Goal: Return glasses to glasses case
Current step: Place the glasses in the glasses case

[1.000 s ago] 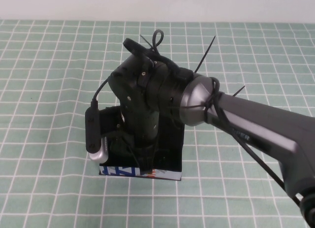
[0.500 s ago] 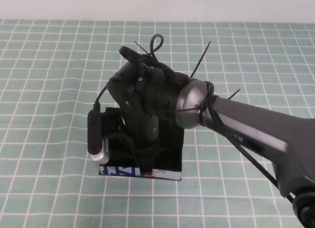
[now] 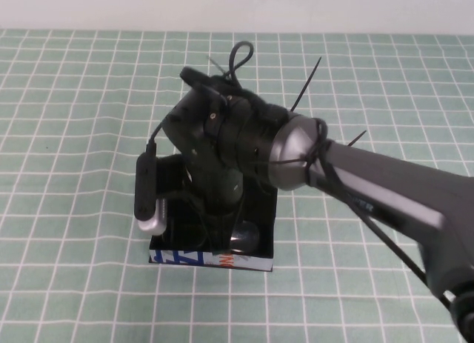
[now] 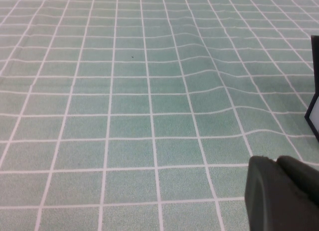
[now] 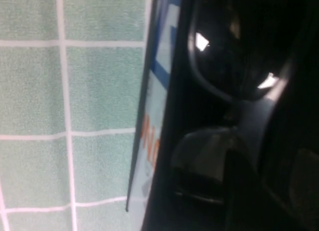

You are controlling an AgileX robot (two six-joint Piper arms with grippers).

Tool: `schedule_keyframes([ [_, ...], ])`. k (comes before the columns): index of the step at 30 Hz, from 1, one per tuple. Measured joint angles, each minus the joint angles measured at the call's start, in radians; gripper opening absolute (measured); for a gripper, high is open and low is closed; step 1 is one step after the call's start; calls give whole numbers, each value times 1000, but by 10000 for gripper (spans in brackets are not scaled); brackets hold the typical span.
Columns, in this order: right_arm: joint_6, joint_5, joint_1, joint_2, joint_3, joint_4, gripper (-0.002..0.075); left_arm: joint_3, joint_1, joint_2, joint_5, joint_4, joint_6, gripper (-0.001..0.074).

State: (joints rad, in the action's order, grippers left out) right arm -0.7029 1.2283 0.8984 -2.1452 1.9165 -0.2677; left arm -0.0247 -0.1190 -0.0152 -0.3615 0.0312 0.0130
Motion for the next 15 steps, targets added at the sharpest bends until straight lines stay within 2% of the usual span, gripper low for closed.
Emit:
schedule_keyframes([
  [3, 33, 0, 0, 27, 0, -2, 137, 0, 0, 0, 0, 0, 0, -4],
  [6, 81, 0, 0, 61, 0, -2, 46, 0, 0, 0, 0, 0, 0, -4],
  [10, 174, 0, -27, 115, 0, 5, -1, 0, 0, 0, 0, 0, 0, -4],
  [13, 270, 0, -98, 167, 0, 43, -8, 0, 0, 0, 0, 0, 0, -4],
  [15, 342, 0, -177, 199, 0, 100, -11, 0, 0, 0, 0, 0, 0, -4],
])
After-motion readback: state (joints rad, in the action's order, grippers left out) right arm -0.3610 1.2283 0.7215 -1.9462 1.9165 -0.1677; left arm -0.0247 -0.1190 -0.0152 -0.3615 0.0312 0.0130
